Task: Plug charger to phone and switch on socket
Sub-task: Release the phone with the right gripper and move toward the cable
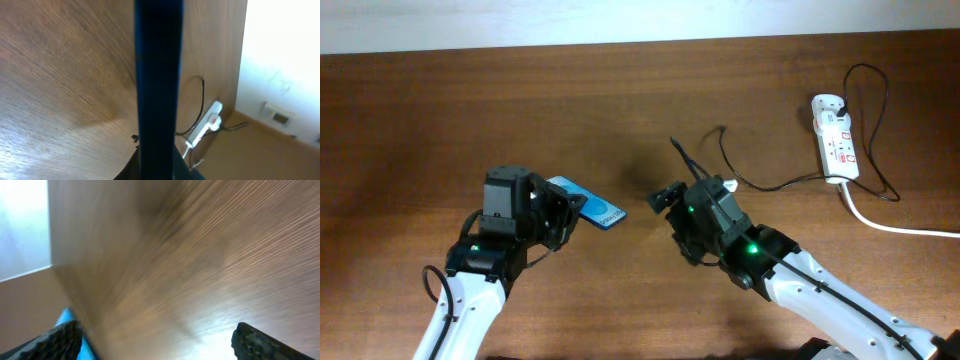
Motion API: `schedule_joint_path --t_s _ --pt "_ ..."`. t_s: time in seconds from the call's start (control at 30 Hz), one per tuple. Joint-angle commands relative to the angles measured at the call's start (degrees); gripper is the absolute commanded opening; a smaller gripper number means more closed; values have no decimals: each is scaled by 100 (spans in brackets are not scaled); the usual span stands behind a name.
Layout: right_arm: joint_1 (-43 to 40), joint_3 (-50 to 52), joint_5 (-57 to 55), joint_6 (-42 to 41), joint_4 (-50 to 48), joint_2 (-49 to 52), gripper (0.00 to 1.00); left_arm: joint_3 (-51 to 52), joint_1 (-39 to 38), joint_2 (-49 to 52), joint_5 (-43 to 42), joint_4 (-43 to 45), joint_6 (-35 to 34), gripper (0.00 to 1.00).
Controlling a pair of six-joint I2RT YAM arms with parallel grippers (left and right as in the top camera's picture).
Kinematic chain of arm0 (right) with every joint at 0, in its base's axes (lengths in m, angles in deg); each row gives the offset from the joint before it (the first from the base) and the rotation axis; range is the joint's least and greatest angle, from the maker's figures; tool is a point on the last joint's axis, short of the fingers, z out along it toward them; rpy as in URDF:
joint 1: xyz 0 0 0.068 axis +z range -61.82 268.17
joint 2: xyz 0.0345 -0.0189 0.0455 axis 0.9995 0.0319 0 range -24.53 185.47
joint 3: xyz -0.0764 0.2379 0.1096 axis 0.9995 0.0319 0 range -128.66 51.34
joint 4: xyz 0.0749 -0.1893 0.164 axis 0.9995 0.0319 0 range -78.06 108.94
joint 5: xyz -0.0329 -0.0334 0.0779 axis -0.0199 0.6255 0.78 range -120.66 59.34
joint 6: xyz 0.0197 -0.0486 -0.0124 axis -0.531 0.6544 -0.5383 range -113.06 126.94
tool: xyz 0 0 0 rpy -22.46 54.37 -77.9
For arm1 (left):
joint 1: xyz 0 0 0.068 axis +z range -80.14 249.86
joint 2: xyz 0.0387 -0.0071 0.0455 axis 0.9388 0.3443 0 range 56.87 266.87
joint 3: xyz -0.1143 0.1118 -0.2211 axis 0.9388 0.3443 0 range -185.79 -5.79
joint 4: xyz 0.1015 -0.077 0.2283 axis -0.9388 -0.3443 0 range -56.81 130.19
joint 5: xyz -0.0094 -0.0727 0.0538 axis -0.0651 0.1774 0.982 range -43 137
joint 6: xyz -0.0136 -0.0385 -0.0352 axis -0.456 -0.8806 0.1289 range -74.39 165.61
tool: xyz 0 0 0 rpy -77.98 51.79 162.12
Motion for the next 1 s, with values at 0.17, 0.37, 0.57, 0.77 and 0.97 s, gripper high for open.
schedule_joint_path --t_s 0.17,0.37,0.57,0.77,0.97 --pt "0 -17 -1644 761 1139 -17 99 -39 20 -31 -131 59 1202 0" --pt "0 -22 -1598 2061 1137 -17 99 -39 20 -28 -240 57 1333 0" --pt "-2 -785 -1473 2986 1915 -33 99 -39 20 -28 -238 63 1333 0" --pt "-11 -1469 -1534 3355 2623 -33 99 -39 20 -31 -295 59 1331 0" --pt "-570 -2131 -1768 3895 3386 -26 99 -39 20 -28 -413 111 1392 0"
